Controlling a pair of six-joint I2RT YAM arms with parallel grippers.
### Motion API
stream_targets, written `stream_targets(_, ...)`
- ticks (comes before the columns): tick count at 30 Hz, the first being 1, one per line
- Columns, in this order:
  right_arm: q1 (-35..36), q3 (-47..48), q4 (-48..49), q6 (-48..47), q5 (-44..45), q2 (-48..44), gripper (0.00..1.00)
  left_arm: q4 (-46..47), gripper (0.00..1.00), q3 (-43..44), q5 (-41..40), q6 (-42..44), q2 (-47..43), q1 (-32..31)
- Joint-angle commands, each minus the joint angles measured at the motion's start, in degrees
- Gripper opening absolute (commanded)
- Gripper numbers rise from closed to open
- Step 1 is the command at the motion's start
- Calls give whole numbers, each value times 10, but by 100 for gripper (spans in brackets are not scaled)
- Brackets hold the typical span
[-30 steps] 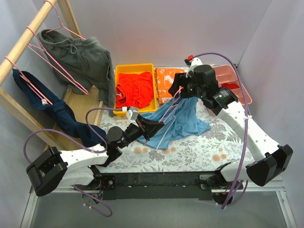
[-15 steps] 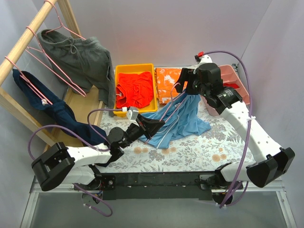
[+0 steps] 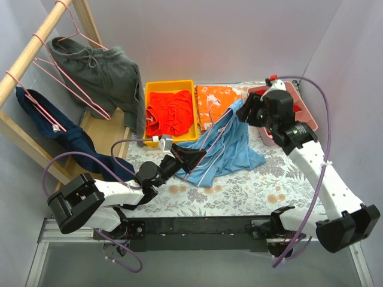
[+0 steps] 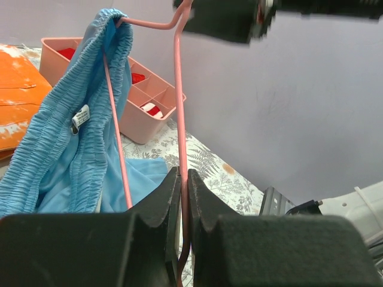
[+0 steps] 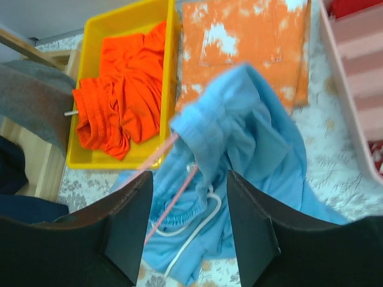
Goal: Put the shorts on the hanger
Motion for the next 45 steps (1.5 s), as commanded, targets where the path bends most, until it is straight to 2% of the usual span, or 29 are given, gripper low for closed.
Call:
stream_targets(1,0,-160,66,56,-38,-64,60,68,0,8,-31,5,-4,3)
stream_targets(5,14,-245,128,92,-63,-84,59,73,0,10,-38,6,2,2)
stream_targets(11,61,-269,179,106,-52,-39,63,81,0,11,-49,5,10,2)
stream_targets(15,89,-310,242,142,-29,-12,63,85,0,17,-53,5,14,2)
stream_targets(17,98,-325,262,166,-27,3,60,87,0,20,-55,4,17,2)
stream_targets(27,144,-318,299,226,28,70,57,83,0,27,-71,14,15,2)
stream_targets(32,146,-285,269,223,21,110,57,85,0,23,-65,22,9,3)
stream_targets(38,147,-270,276,202,12,139,54,94,0,17,-69,21,12,3)
stream_targets(39,149,-263,268,195,10,145,49,97,0,17,-69,19,13,3)
stream_targets(42,166,-243,233,159,12,157,25,110,0,17,-72,11,18,4)
stream_targets(45,210,-228,191,130,68,137,8,131,0,22,-91,9,29,5)
